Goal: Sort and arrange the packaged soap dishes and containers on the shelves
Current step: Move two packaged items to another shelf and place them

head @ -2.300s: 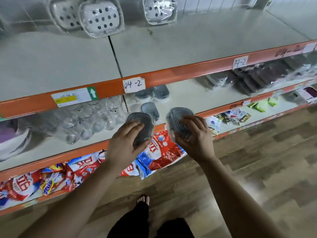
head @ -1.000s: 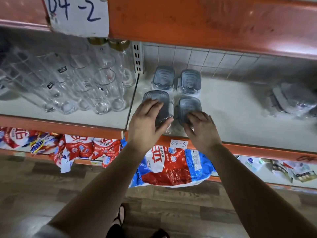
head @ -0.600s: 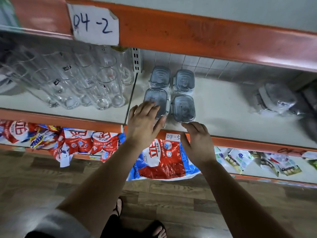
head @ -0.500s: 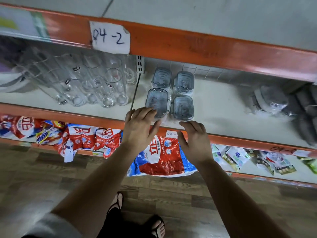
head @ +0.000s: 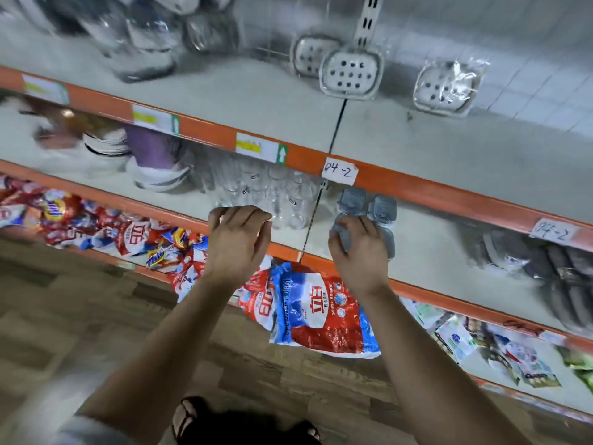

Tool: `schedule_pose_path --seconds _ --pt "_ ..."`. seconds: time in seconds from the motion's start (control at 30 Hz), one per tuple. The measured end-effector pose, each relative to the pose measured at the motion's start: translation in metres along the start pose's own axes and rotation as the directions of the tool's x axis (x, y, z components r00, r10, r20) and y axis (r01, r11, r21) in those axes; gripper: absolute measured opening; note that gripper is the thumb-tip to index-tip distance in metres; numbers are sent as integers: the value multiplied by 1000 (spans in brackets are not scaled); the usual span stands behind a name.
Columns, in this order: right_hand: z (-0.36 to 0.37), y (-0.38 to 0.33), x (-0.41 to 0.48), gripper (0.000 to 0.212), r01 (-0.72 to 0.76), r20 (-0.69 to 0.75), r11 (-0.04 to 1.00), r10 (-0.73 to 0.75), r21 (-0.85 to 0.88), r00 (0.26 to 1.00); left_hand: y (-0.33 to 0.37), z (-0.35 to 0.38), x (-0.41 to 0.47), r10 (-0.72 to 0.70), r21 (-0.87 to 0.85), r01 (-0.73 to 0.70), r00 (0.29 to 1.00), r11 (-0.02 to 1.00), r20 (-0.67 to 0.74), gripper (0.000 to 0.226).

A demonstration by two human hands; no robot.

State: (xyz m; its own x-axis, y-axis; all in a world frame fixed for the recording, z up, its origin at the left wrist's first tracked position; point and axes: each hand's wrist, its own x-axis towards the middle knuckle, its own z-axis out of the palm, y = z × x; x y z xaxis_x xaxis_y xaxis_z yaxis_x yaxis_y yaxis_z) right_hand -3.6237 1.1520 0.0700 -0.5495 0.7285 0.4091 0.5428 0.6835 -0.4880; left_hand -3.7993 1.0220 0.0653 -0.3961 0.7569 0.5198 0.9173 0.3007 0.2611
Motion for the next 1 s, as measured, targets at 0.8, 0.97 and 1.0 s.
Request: schedule_pose_path --seconds 0.8,0.97,1.0 --pt "178 -349 182 17 279 -189 957 -260 82 947 -375 -200 111 -169 83 178 980 980 -104 38" --pt "227 -384 238 17 306 -191 944 -279 127 941 -439 -192 147 -173 124 183 981 975 -88 40" --pt "237 -391 251 17 300 -180 944 -273 140 945 -452 -190 156 -178 126 187 981 974 -81 40"
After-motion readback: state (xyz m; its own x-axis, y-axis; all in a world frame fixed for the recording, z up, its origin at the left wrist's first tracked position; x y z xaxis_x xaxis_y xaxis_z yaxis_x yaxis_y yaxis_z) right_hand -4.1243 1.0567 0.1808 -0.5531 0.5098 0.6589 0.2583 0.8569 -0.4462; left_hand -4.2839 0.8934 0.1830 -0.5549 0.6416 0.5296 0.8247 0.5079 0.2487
